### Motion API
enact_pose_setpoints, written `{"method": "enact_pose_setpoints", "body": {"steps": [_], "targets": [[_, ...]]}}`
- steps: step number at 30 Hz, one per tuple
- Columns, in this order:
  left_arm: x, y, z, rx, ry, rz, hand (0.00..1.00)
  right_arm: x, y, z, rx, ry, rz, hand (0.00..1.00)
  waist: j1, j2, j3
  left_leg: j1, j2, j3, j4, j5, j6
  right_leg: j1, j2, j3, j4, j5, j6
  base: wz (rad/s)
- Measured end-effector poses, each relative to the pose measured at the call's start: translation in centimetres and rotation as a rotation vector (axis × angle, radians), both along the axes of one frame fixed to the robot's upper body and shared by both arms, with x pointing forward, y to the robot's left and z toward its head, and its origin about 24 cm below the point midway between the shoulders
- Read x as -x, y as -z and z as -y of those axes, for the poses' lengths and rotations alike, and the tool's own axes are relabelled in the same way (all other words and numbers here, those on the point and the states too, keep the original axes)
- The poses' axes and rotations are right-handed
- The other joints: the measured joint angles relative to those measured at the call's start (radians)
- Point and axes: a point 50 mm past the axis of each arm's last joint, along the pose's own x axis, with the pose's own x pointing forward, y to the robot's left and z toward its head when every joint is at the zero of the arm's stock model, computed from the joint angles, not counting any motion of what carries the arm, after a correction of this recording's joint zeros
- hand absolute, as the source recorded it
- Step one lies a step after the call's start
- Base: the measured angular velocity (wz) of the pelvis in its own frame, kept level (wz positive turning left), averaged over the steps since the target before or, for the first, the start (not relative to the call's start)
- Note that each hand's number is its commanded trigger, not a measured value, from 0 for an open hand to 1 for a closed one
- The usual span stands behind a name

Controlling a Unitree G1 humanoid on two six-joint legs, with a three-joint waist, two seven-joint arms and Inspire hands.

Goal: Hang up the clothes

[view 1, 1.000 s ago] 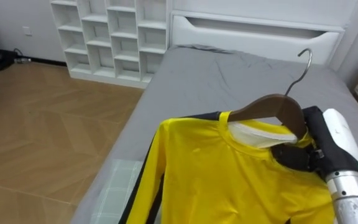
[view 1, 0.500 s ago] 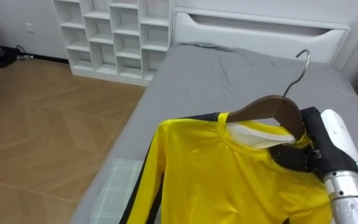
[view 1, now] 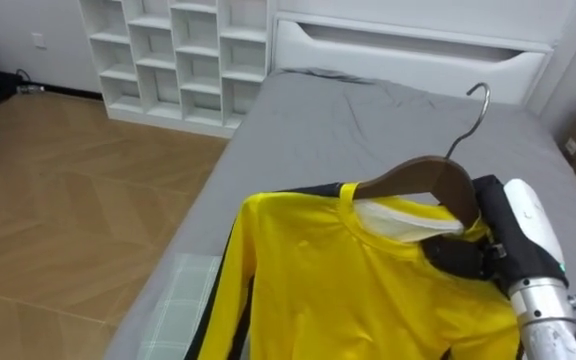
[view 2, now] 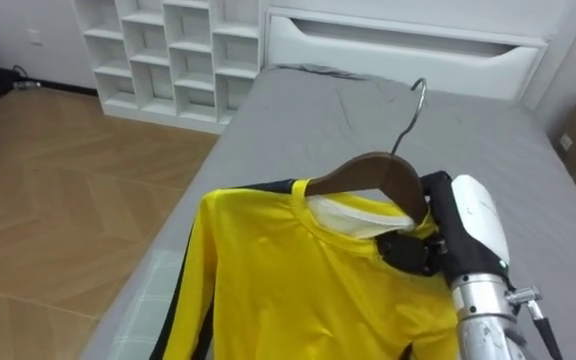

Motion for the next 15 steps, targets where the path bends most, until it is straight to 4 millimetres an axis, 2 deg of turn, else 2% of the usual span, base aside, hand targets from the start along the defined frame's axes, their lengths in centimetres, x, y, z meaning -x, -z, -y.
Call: {"method": "enact_pose_setpoints", "body": {"steps": [3,5,7,8,9,10,11,12,13,14,15], "targets": [[-0.3,0.0,0.3,0.003,0.042,-0.002,0.00,0.4,0.5,0.0,-0.009,0.002,-0.023,1.00,-0.011,0.003,0.0028,-0.001,0.000,0.014,-0.002,-0.001,0.002,-0.015,-0.002,0.014,0.017,-0.002,0.002,-0.13],[-0.5,0.1,0.5,0.010,0.082,-0.009,0.00,0.9,1.5,0.1,-0.022,0.007,-0.060,1.00,-0.019,0.002,0.0071,0.000,0.003,0.036,-0.001,-0.004,0.005,-0.024,-0.001,0.034,0.020,-0.002,0.003,-0.25],[-0.6,0.1,0.7,0.012,0.097,-0.011,0.00,1.8,2.8,0.4,-0.029,0.021,-0.109,1.00,-0.019,-0.003,0.0062,0.001,0.014,0.067,0.001,-0.009,0.006,-0.045,0.003,0.065,0.033,-0.001,0.003,-0.50],[-0.6,0.2,0.7,0.013,0.101,-0.015,0.00,2.5,3.5,0.5,-0.038,0.030,-0.142,1.00,-0.020,-0.004,0.0067,0.002,0.028,0.109,0.003,-0.015,0.005,-0.064,0.006,0.084,0.040,0.001,0.002,-0.73],[-0.5,0.2,0.7,0.014,0.102,-0.020,0.00,2.8,3.9,0.5,-0.044,0.033,-0.157,1.00,-0.020,-0.005,0.0076,0.002,0.033,0.124,0.007,-0.019,0.004,-0.075,0.009,0.100,0.049,0.003,0.001,-0.93],[-0.3,0.3,0.8,0.016,0.107,-0.033,0.00,3.2,4.3,0.4,-0.062,0.036,-0.177,1.00,-0.021,-0.003,0.0116,0.002,0.046,0.164,0.020,-0.032,0.001,-0.092,0.018,0.123,0.056,0.006,-0.001,-1.15],[-0.2,0.4,0.8,0.019,0.102,-0.047,0.00,3.3,4.5,0.4,-0.071,0.032,-0.188,1.00,-0.021,0.001,0.0141,0.004,0.065,0.221,0.035,-0.048,-0.002,-0.121,0.026,0.123,0.077,0.011,-0.007,-1.29],[-0.1,0.4,0.8,0.020,0.099,-0.055,0.00,3.3,4.5,0.3,-0.073,0.030,-0.188,1.00,-0.014,0.003,0.0153,0.008,0.075,0.255,0.041,-0.054,-0.005,-0.136,0.030,0.108,0.087,0.015,-0.012,-1.66],[0.2,0.5,0.7,0.020,0.096,-0.072,0.00,3.1,4.4,-0.1,-0.075,0.017,-0.183,1.00,-0.004,0.008,0.0156,0.020,0.099,0.331,0.054,-0.069,-0.013,-0.162,0.027,0.038,0.101,0.027,-0.029,-1.86],[0.1,0.5,0.6,0.019,0.092,-0.082,0.00,2.8,4.3,-0.4,-0.078,0.005,-0.176,1.00,0.000,0.014,0.0181,0.030,0.123,0.400,0.069,-0.086,-0.021,-0.178,0.023,-0.057,0.104,0.040,-0.049,-1.89],[0.0,0.5,0.5,0.019,0.087,-0.082,0.00,2.8,4.3,-0.4,-0.078,0.004,-0.175,1.00,0.004,0.017,0.0207,0.041,0.134,0.440,0.069,-0.093,-0.025,-0.181,0.015,-0.116,0.104,0.047,-0.056,-1.82]]}}
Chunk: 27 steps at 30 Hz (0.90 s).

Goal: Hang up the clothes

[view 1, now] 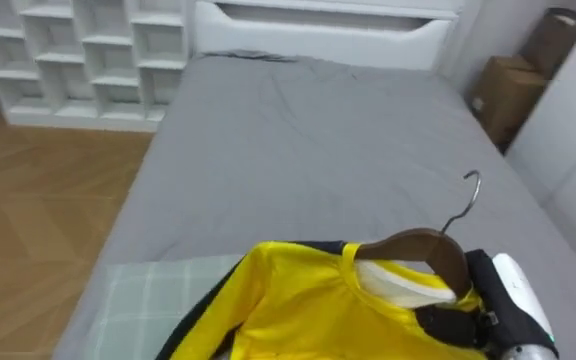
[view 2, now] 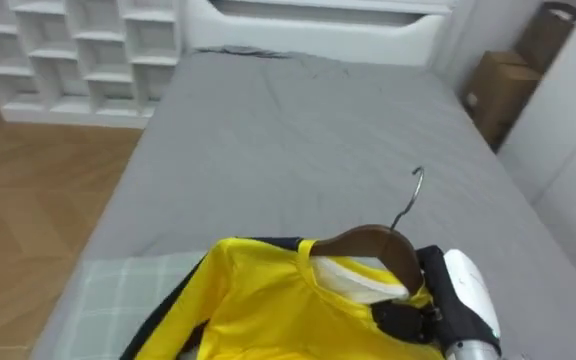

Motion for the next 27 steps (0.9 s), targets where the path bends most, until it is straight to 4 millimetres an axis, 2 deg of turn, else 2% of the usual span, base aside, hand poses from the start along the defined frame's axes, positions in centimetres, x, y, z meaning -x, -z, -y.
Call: {"method": "enact_pose_setpoints", "body": {"steps": [1,2,3,4,6,8,10,11,12,13,14,15,16,17,18,19,20,21,22,23,25,26,27], "targets": [[-0.2,0.0,-0.1,0.000,-0.011,0.004,0.00,0.0,0.1,-0.1,-0.002,-0.002,-0.004,1.00,0.005,0.009,0.0014,0.016,0.020,0.067,0.012,-0.017,-0.009,-0.006,-0.020,-0.101,0.005,0.012,-0.010,-1.58],[-0.5,-0.1,-0.5,-0.008,-0.022,0.003,0.00,0.0,0.2,-0.2,-0.003,-0.006,-0.007,1.00,0.002,0.015,-0.0005,0.028,0.038,0.116,0.035,-0.032,-0.017,-0.013,-0.035,-0.174,0.026,0.016,-0.017,-1.45],[-0.8,-0.2,-0.6,-0.014,-0.024,0.002,0.00,0.1,0.3,-0.2,-0.003,-0.006,-0.012,1.00,0.000,0.014,-0.0002,0.034,0.043,0.139,0.039,-0.037,-0.022,-0.016,-0.040,-0.196,0.041,0.014,-0.021,-1.12],[-1.4,-0.4,-1.1,-0.030,-0.027,-0.004,0.00,0.2,0.8,-0.3,-0.008,-0.001,-0.035,1.00,-0.011,0.017,0.0002,0.045,0.056,0.175,0.055,-0.048,-0.031,-0.030,-0.039,-0.197,0.060,0.008,-0.030,-0.79],[-1.9,-0.5,-1.4,-0.044,-0.031,-0.012,0.00,0.3,1.3,-0.4,-0.015,0.005,-0.058,1.00,-0.040,0.011,-0.0044,0.046,0.078,0.197,0.096,-0.069,-0.041,-0.050,-0.031,-0.187,0.077,-0.010,-0.042,-0.58],[-1.2,-0.5,-1.4,-0.049,-0.047,-0.046,0.00,0.0,1.2,-0.5,-0.015,-0.001,-0.057,1.00,-0.049,0.025,-0.0027,0.049,0.119,0.246,0.157,-0.093,-0.062,-0.072,0.002,-0.140,0.095,-0.025,-0.061,-0.69],[-0.4,-0.5,-1.7,-0.059,-0.071,-0.069,0.00,-0.2,1.0,-0.5,-0.015,-0.008,-0.054,1.00,-0.049,0.028,-0.0026,0.050,0.141,0.258,0.208,-0.104,-0.076,-0.092,0.018,-0.108,0.125,-0.046,-0.071,-0.52],[-0.2,-0.5,-1.8,-0.063,-0.074,-0.077,0.00,-0.3,0.9,-0.6,-0.016,-0.015,-0.054,1.00,-0.048,0.027,-0.0029,0.045,0.146,0.254,0.230,-0.104,-0.077,-0.100,0.023,-0.097,0.139,-0.056,-0.074,-0.47],[0.0,-0.6,-1.9,-0.069,-0.079,-0.092,0.00,-0.7,0.6,-0.8,-0.013,-0.028,-0.044,1.00,-0.047,0.028,-0.0023,0.030,0.165,0.213,0.289,-0.105,-0.076,-0.113,0.035,-0.065,0.165,-0.074,-0.079,-0.57],[0.3,-0.5,-1.9,-0.073,-0.085,-0.115,0.00,-1.3,0.1,-1.1,-0.011,-0.044,-0.025,1.00,-0.046,0.037,-0.0018,0.009,0.179,0.141,0.353,-0.101,-0.071,-0.118,0.051,-0.039,0.183,-0.085,-0.088,-0.79],[0.5,-0.5,-1.9,-0.078,-0.092,-0.137,0.00,-1.9,-0.4,-1.6,-0.011,-0.065,-0.006,1.00,-0.051,0.044,-0.0011,-0.012,0.180,0.051,0.401,-0.089,-0.053,-0.118,0.065,-0.009,0.194,-0.090,-0.096,-0.72],[0.6,-0.6,-2.0,-0.080,-0.095,-0.145,0.00,-2.1,-0.5,-1.8,-0.014,-0.072,0.000,1.00,-0.055,0.047,-0.0026,-0.026,0.177,0.009,0.421,-0.078,-0.047,-0.116,0.071,0.002,0.192,-0.091,-0.098,-0.71],[0.7,-0.6,-2.0,-0.082,-0.101,-0.158,0.00,-2.3,-0.7,-2.1,-0.020,-0.082,0.008,1.00,-0.058,0.047,-0.0025,-0.047,0.163,-0.056,0.439,-0.053,-0.046,-0.109,0.083,0.037,0.190,-0.087,-0.108,-0.69],[0.8,-0.5,-1.9,-0.084,-0.104,-0.167,0.00,-2.4,-0.7,-2.1,-0.023,-0.083,0.007,1.00,-0.058,0.041,-0.0026,-0.056,0.133,-0.124,0.431,-0.048,-0.045,-0.114,0.086,0.076,0.190,-0.084,-0.112,-0.71],[0.9,-0.5,-1.9,-0.085,-0.105,-0.172,0.00,-2.4,-0.7,-2.1,-0.022,-0.081,0.002,1.00,-0.057,0.036,-0.0032,-0.062,0.108,-0.159,0.423,-0.052,-0.046,-0.117,0.087,0.096,0.190,-0.082,-0.113,-0.67],[1.0,-0.5,-1.8,-0.086,-0.107,-0.186,0.00,-2.4,-0.5,-2.2,-0.022,-0.078,-0.012,1.00,-0.055,0.029,-0.0014,-0.066,0.066,-0.198,0.397,-0.057,-0.051,-0.119,0.088,0.140,0.188,-0.076,-0.113,-0.63],[1.1,-0.4,-1.6,-0.088,-0.109,-0.200,0.00,-2.3,-0.3,-2.2,-0.022,-0.076,-0.026,1.00,-0.054,0.029,-0.0020,-0.066,0.034,-0.237,0.354,-0.059,-0.055,-0.119,0.100,0.193,0.178,-0.073,-0.108,-0.60],[1.1,-0.4,-1.5,-0.091,-0.111,-0.201,0.00,-2.3,-0.2,-2.2,-0.021,-0.075,-0.031,1.00,-0.054,0.030,-0.0023,-0.067,0.019,-0.260,0.326,-0.059,-0.054,-0.118,0.112,0.229,0.170,-0.069,-0.106,-0.55],[1.0,-0.4,-1.4,-0.104,-0.114,-0.197,0.00,-2.3,-0.1,-2.3,-0.020,-0.077,-0.042,1.00,-0.054,0.029,-0.0021,-0.075,-0.021,-0.324,0.263,-0.059,-0.054,-0.117,0.145,0.322,0.147,-0.051,-0.108,-0.40],[0.9,-0.5,-1.4,-0.107,-0.113,-0.193,0.00,-2.3,0.0,-2.4,-0.020,-0.078,-0.047,1.00,-0.053,0.029,-0.0027,-0.079,-0.037,-0.351,0.227,-0.059,-0.054,-0.116,0.160,0.369,0.131,-0.033,-0.109,-0.52],[0.5,-0.4,-1.0,-0.121,-0.113,-0.173,0.00,-2.2,0.2,-2.7,-0.002,-0.092,-0.066,1.00,-0.027,0.023,-0.0030,-0.082,-0.114,-0.420,0.069,-0.052,-0.045,-0.114,0.216,0.589,0.082,0.034,-0.102,-0.70],[0.2,-0.3,-0.5,-0.120,-0.114,-0.158,0.00,-2.2,0.4,-3.0,0.000,-0.100,-0.079,1.00,-0.014,0.021,-0.0019,-0.087,-0.159,-0.462,0.007,-0.032,-0.023,-0.104,0.236,0.715,0.054,0.070,-0.088,-0.70],[0.1,-0.3,-0.3,-0.115,-0.113,-0.157,0.00,-2.2,0.6,-3.1,0.001,-0.103,-0.087,1.00,-0.005,0.021,-0.0020,-0.086,-0.181,-0.483,-0.025,-0.019,-0.006,-0.091,0.247,0.781,0.035,0.089,-0.079,-0.81]]}}
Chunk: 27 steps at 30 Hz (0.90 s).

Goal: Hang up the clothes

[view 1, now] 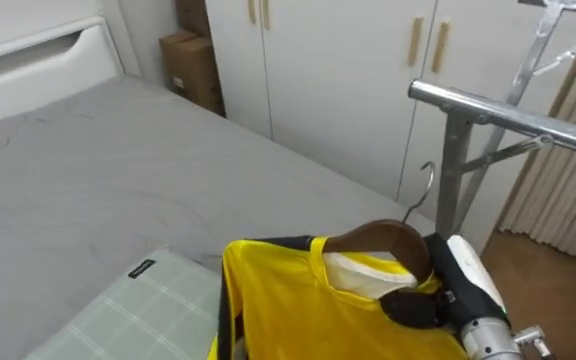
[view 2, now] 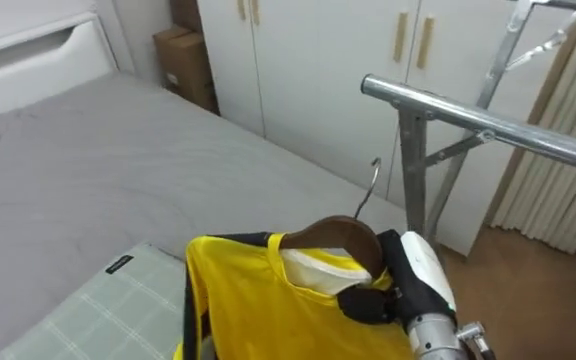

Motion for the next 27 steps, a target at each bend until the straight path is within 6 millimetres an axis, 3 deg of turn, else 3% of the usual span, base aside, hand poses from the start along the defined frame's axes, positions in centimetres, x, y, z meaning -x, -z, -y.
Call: {"method": "enact_pose_setpoints", "body": {"steps": [1,2,3,4,5,6,7,8,9,10,11,12,13,14,15,16,17,18,19,20,22,23,25,27], "targets": [[-0.1,0.1,0.5,0.011,0.012,-0.001,0.00,-0.1,0.4,-0.1,0.005,-0.004,-0.019,1.00,0.027,0.001,0.0002,0.007,-0.040,-0.046,-0.066,0.045,0.024,0.039,0.020,0.164,-0.052,0.048,0.027,-0.90],[-0.2,0.3,0.9,0.022,0.015,0.003,0.00,-0.4,0.7,-0.3,0.004,-0.011,-0.032,1.00,0.046,0.005,0.0004,0.008,-0.065,-0.094,-0.112,0.100,0.047,0.067,0.034,0.295,-0.091,0.086,0.072,-0.98],[-0.3,0.3,1.1,0.027,0.017,0.007,0.00,-0.6,0.6,-0.4,0.002,-0.015,-0.032,1.00,0.060,0.012,0.0009,0.009,-0.067,-0.122,-0.131,0.129,0.051,0.064,0.043,0.325,-0.098,0.102,0.097,-0.91],[-0.6,0.3,1.4,0.037,0.018,0.014,0.00,-1.1,0.4,-0.4,0.001,-0.014,-0.025,1.00,0.074,0.043,-0.0008,0.020,-0.043,-0.168,-0.141,0.205,0.052,0.021,0.073,0.260,-0.093,0.106,0.109,-0.64],[-1.2,0.3,1.6,0.042,0.024,0.026,0.00,-1.6,-0.1,-0.3,0.002,-0.005,0.002,1.00,0.076,0.079,-0.0002,0.028,0.014,-0.138,-0.144,0.167,0.029,-0.079,0.074,-0.013,-0.037,0.063,0.093,-0.58],[-1.8,0.2,1.4,0.038,0.028,0.038,0.00,-1.7,-0.3,-0.3,-0.002,0.005,0.015,1.00,0.096,0.070,0.0056,0.025,0.019,-0.092,-0.140,0.133,0.014,-0.149,0.050,-0.145,0.041,0.018,0.079,-0.63],[-2.0,0.2,1.4,0.035,0.039,0.040,0.00,-1.7,-0.2,-0.3,0.000,0.010,0.010,1.00,0.116,0.018,0.0187,0.022,-0.021,-0.034,-0.095,0.105,0.020,-0.238,-0.033,-0.301,0.171,-0.042,0.090,-0.34],[-1.0,0.5,2.0,0.051,0.033,0.006,0.00,-1.5,0.0,-0.5,0.026,-0.003,0.004,1.00,0.051,0.011,0.0221,0.026,-0.031,-0.017,-0.039,0.071,0.027,-0.195,-0.017,-0.269,0.164,-0.060,0.088,-0.12],[-0.6,0.5,2.3,0.057,0.027,-0.010,0.00,-1.4,-0.2,-0.7,0.027,-0.008,0.009,1.00,0.021,0.023,0.0185,0.029,-0.020,-0.007,-0.034,0.072,0.033,-0.155,0.025,-0.199,0.121,-0.047,0.094,0.24],[-0.2,0.8,2.9,0.079,0.004,-0.028,0.00,-1.3,-1.0,-0.6,0.022,-0.007,0.030,1.00,-0.013,0.086,-0.0145,0.030,0.054,0.055,-0.073,0.080,0.048,-0.071,0.110,-0.046,-0.032,-0.008,0.138,-0.45],[-1.3,0.7,2.7,0.074,-0.002,-0.017,0.00,-1.8,-2.5,-0.4,0.002,0.006,0.093,1.00,0.012,0.087,-0.0052,0.023,0.099,0.151,-0.105,0.086,0.031,-0.111,0.073,-0.231,0.044,-0.056,0.080,-0.84],[-1.7,0.6,2.6,0.069,-0.008,-0.011,0.00,-2.1,-3.0,-0.3,-0.006,0.011,0.117,1.00,0.026,0.073,0.0030,0.023,0.104,0.196,-0.099,0.084,0.028,-0.148,0.014,-0.349,0.149,-0.092,0.042,-1.29],[-1.2,0.6,2.5,0.063,-0.017,-0.018,0.00,-2.3,-3.4,-0.2,0.001,0.015,0.132,1.00,0.032,0.040,-0.0009,0.013,0.086,0.239,-0.040,0.051,0.025,-0.158,-0.137,-0.427,0.257,-0.141,0.074,-1.08],[-0.3,0.6,2.3,0.057,-0.022,-0.038,0.00,-2.2,-3.3,-0.2,0.001,0.017,0.130,1.00,0.025,0.016,0.0036,0.003,0.081,0.249,0.049,0.001,0.017,-0.127,-0.184,-0.372,0.230,-0.201,0.149,-0.83],[0.2,0.6,2.2,0.055,-0.026,-0.048,0.00,-2.0,-3.2,-0.3,-0.003,0.015,0.124,1.00,0.015,0.014,0.0034,0.001,0.080,0.240,0.076,-0.015,0.013,-0.112,-0.164,-0.347,0.222,-0.210,0.128,-0.59],[0.8,0.7,2.2,0.057,-0.036,-0.063,0.00,-1.8,-3.0,-0.2,-0.014,0.013,0.115,1.00,0.004,0.022,0.0032,-0.001,0.078,0.157,0.081,-0.020,0.017,-0.090,-0.133,-0.319,0.182,-0.194,0.115,-0.54],[1.1,0.6,2.1,0.054,-0.040,-0.069,0.00,-1.8,-3.0,-0.3,-0.022,0.010,0.109,1.00,0.004,0.024,0.0023,-0.005,0.076,0.113,0.077,-0.020,0.017,-0.083,-0.117,-0.301,0.149,-0.175,0.116,-0.98],[1.7,0.6,1.7,0.048,-0.054,-0.084,0.00,-1.8,-3.0,-0.6,-0.034,-0.004,0.102,1.00,0.005,0.027,0.0010,-0.011,0.076,0.051,0.068,-0.019,0.019,-0.066,-0.085,-0.258,0.087,-0.120,0.102,-1.24],[2.4,0.5,1.4,0.045,-0.083,-0.102,0.00,-1.8,-2.9,-0.7,-0.021,-0.020,0.086,1.00,0.005,0.022,-0.0005,-0.008,0.077,0.041,0.056,-0.016,0.023,-0.059,-0.065,-0.222,0.040,-0.075,0.097,-1.38],[2.8,0.5,1.3,0.045,-0.105,-0.113,0.00,-1.8,-2.8,-0.7,-0.006,-0.024,0.079,1.00,0.005,0.019,0.0000,-0.008,0.082,0.065,0.054,-0.016,0.024,-0.064,-0.056,-0.210,0.017,-0.047,0.096,-1.04],[3.3,0.5,1.4,0.046,-0.111,-0.130,0.00,-1.7,-2.7,-0.6,0.019,-0.024,0.068,1.00,0.000,0.018,-0.0006,-0.008,0.086,0.104,0.054,-0.016,0.023,-0.083,-0.052,-0.214,0.012,-0.030,0.099,-0.68],[3.5,0.5,1.4,0.047,-0.113,-0.137,0.00,-1.8,-2.8,-0.6,0.035,-0.031,0.067,1.00,0.008,0.016,-0.0011,-0.008,0.088,0.131,0.055,-0.017,0.024,-0.095,-0.062,-0.262,0.013,-0.021,0.093,-0.52],[3.5,0.5,1.3,0.044,-0.116,-0.137,0.00,-1.7,-2.7,-0.7,0.032,-0.032,0.064,1.00,0.006,0.012,-0.0013,-0.008,0.094,0.145,0.058,-0.019,0.024,-0.093,-0.068,-0.281,0.000,-0.010,0.097,-0.24],[3.5,0.4,1.1,0.040,-0.127,-0.133,0.00,-1.8,-2.9,-0.8,0.026,-0.033,0.071,1.00,0.006,0.002,-0.0024,-0.009,0.096,0.148,0.054,-0.019,0.024,-0.091,-0.062,-0.271,-0.005,-0.005,0.096,-0.09]]}}
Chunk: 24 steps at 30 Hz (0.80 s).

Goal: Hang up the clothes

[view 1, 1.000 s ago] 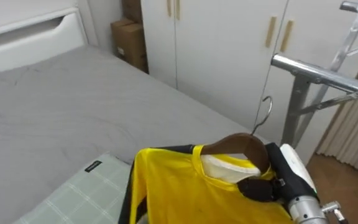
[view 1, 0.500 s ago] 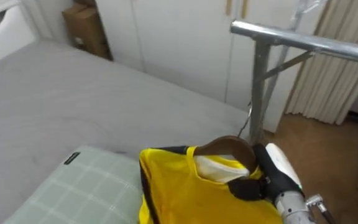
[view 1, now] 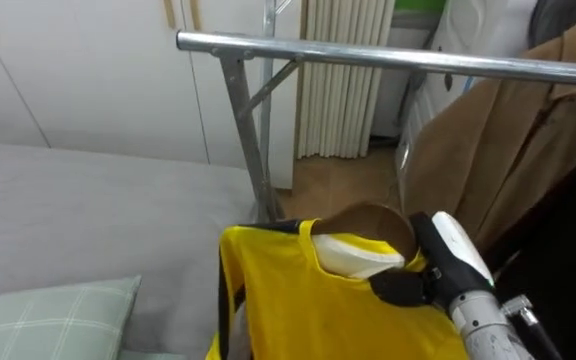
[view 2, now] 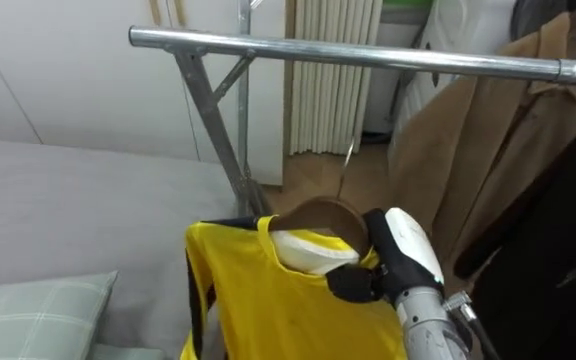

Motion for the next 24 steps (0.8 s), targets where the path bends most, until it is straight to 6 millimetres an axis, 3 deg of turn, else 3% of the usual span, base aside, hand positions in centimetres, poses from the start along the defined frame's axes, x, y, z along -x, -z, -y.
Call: {"method": "enact_pose_setpoints", "body": {"steps": [7,24], "targets": [[0.1,-0.2,-0.7,-0.014,-0.030,0.006,0.00,-0.3,-2.1,0.5,-0.011,0.020,0.087,1.00,-0.008,-0.017,-0.0064,0.008,0.008,0.000,-0.017,0.013,-0.016,0.019,0.010,0.008,-0.039,0.030,-0.010,-0.04],[-0.2,-0.2,-0.8,-0.029,-0.041,0.025,0.00,-0.3,-2.3,0.2,0.017,0.033,0.112,1.00,-0.023,-0.013,-0.0032,0.025,0.019,-0.005,-0.050,0.026,-0.029,0.033,0.027,0.016,-0.067,0.048,-0.022,-0.02]]}}
